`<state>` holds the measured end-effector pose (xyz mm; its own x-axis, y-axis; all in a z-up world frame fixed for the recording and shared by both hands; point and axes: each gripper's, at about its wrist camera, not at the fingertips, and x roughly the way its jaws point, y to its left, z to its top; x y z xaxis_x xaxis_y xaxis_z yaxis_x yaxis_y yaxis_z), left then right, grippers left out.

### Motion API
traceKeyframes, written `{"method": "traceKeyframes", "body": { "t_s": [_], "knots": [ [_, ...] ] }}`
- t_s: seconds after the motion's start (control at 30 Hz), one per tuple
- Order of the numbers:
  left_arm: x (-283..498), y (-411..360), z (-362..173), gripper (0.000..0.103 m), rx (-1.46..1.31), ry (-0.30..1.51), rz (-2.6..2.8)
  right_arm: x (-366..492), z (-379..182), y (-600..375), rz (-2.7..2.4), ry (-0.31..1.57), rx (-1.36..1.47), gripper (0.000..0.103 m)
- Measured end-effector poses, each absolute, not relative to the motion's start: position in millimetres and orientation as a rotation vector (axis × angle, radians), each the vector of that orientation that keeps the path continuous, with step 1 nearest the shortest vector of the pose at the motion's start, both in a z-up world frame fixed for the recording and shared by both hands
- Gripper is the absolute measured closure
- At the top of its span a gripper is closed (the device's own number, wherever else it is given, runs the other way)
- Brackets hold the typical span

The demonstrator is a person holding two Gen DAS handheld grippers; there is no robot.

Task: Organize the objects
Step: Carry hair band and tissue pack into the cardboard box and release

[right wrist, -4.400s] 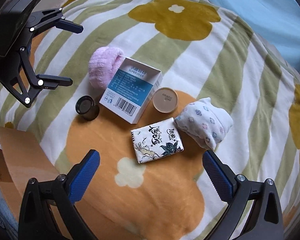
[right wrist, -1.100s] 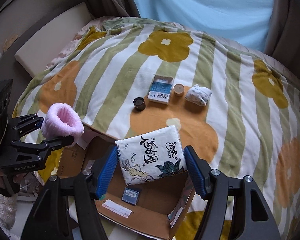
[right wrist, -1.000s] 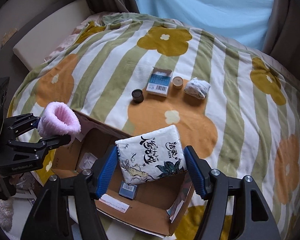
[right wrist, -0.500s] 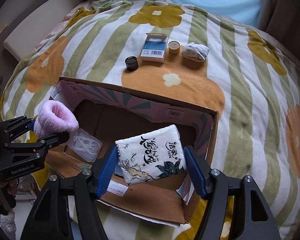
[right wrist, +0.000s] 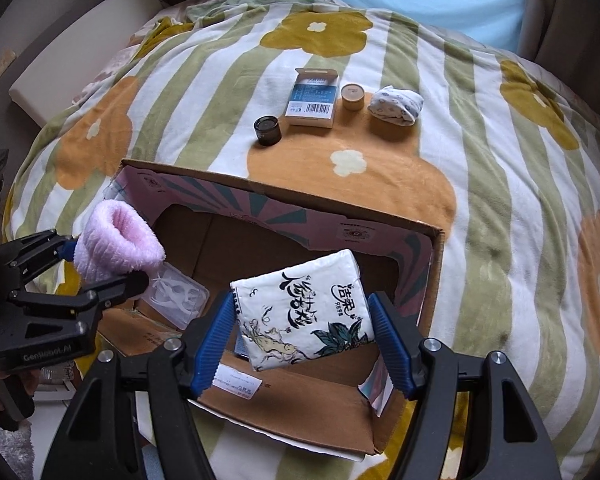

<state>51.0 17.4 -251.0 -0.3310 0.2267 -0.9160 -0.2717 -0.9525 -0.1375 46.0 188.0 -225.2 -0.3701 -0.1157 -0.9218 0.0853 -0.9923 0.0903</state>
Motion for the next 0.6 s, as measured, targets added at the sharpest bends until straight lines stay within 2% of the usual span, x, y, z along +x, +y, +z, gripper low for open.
{"method": "traceKeyframes", "body": {
  "t_s": [0.07,0.1,0.6],
  "knots": [
    [53,16,-248,0.0,-1.58,0.027,2.341,46,-226,189,-2.508,-0.043,1.694,0.023],
    [53,15,-247,0.0,-1.574,0.001,2.338,47,-227,189,-2.507,-0.041,1.695,0.022],
    [48,-2,-239,0.0,-1.561,-0.077,2.316,41,-214,190,-2.522,0.022,1.728,0.022]
  ]
}}
